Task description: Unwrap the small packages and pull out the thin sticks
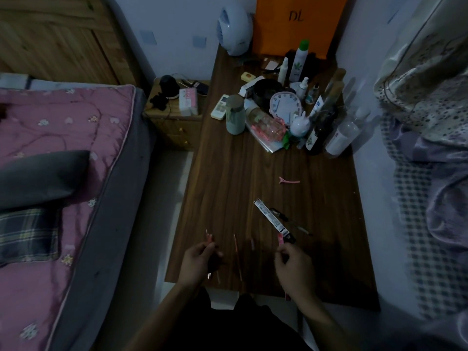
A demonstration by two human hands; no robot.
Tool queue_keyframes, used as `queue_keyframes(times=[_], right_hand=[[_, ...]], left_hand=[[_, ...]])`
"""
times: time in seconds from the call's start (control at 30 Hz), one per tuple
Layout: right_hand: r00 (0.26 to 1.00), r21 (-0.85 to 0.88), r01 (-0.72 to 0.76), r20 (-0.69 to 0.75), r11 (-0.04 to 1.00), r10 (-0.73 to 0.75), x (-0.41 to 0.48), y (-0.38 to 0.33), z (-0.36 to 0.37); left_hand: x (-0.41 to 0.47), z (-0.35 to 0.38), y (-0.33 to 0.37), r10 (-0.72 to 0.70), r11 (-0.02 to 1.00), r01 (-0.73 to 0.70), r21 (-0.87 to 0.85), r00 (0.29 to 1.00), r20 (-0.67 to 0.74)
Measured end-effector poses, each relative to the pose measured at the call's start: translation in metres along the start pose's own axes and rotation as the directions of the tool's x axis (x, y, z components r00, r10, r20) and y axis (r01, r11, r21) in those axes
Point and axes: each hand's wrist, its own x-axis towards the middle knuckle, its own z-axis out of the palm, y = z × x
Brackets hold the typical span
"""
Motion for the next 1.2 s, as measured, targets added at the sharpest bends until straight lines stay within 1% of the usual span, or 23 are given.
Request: queue_keyframes(times=[0.13, 0.17, 0.27, 0.4, 0.47, 0.53, 0.63, 0.7, 0.77, 0.8, 0.87, 0.93, 1.03, 1.1, 1.2], right_hand=[[0.969, -0.025, 0.152, 0.199, 0.988, -0.144, 0.008, -0.045, 0.037], [0.961, -0.039, 0.171, 0.226, 0.984, -0.158, 0.01, -0.056, 0.047], [0.959, -0.128, 0.215, 0.214, 0.968, -0.184, 0.019, -0.084, 0.075], [0.958, -0.246, 0.18, 0.264, 0.952, -0.113, 0.032, -0.107, 0.108], [0.964, -0.289, 0.158, 0.251, 0.944, -0.085, 0.037, -0.115, 0.121], [0.969, -0.316, 0.147, 0.236, 0.937, -0.072, 0.04, -0.119, 0.13], [0.965, -0.356, 0.137, 0.259, 0.924, -0.043, 0.044, -0.121, 0.139], [0.963, -0.344, 0.104, 0.271, 0.933, -0.008, 0.045, -0.123, 0.141], [0.952, -0.266, 0.041, 0.304, 0.963, 0.044, 0.045, -0.126, 0.137], [0.939, -0.196, 0.008, 0.339, 0.981, 0.06, 0.043, -0.129, 0.132], [0.911, 0.045, -0.052, 0.411, 0.998, 0.03, 0.036, -0.133, 0.119], [0.895, 0.329, -0.141, 0.445, 0.934, -0.021, 0.021, -0.142, 0.098], [0.895, 0.567, -0.225, 0.441, 0.792, -0.062, -0.005, -0.158, 0.068], [0.878, 0.654, -0.259, 0.466, 0.711, -0.108, -0.017, -0.162, 0.054], [0.87, 0.707, -0.233, 0.459, 0.668, -0.182, -0.03, -0.162, 0.037]], left_hand=[[0.001, -0.015, 0.002, 0.01, 1.0, -0.01, -0.007, 0.999, -0.038], [0.002, -0.019, 0.003, 0.009, 1.0, -0.009, -0.002, 0.999, -0.038], [0.004, -0.033, 0.007, 0.006, 0.999, -0.008, -0.039, 0.999, -0.048], [0.003, -0.049, 0.014, 0.006, 0.989, -0.02, -0.145, 0.996, -0.094], [0.003, -0.055, 0.019, 0.002, 0.984, -0.022, -0.174, 0.993, -0.114], [0.003, -0.06, 0.024, 0.001, 0.981, -0.025, -0.192, 0.992, -0.123], [0.003, -0.065, 0.035, 0.005, 0.978, -0.031, -0.204, 0.991, -0.131], [0.002, -0.066, 0.045, 0.014, 0.973, -0.047, -0.225, 0.989, -0.146], [0.0, -0.066, 0.057, 0.029, 0.971, -0.068, -0.23, 0.985, -0.168], [-0.002, -0.065, 0.064, 0.038, 0.971, -0.078, -0.227, 0.984, -0.177], [-0.006, -0.064, 0.078, 0.06, 0.966, -0.104, -0.235, 0.981, -0.186], [-0.012, -0.061, 0.095, 0.089, 0.955, -0.138, -0.262, 0.978, -0.188], [-0.022, -0.051, 0.117, 0.144, 0.934, -0.198, -0.296, 0.97, -0.195], [-0.029, -0.044, 0.128, 0.172, 0.921, -0.226, -0.319, 0.967, -0.19], [-0.042, -0.032, 0.14, 0.195, 0.902, -0.243, -0.357, 0.967, -0.165]])
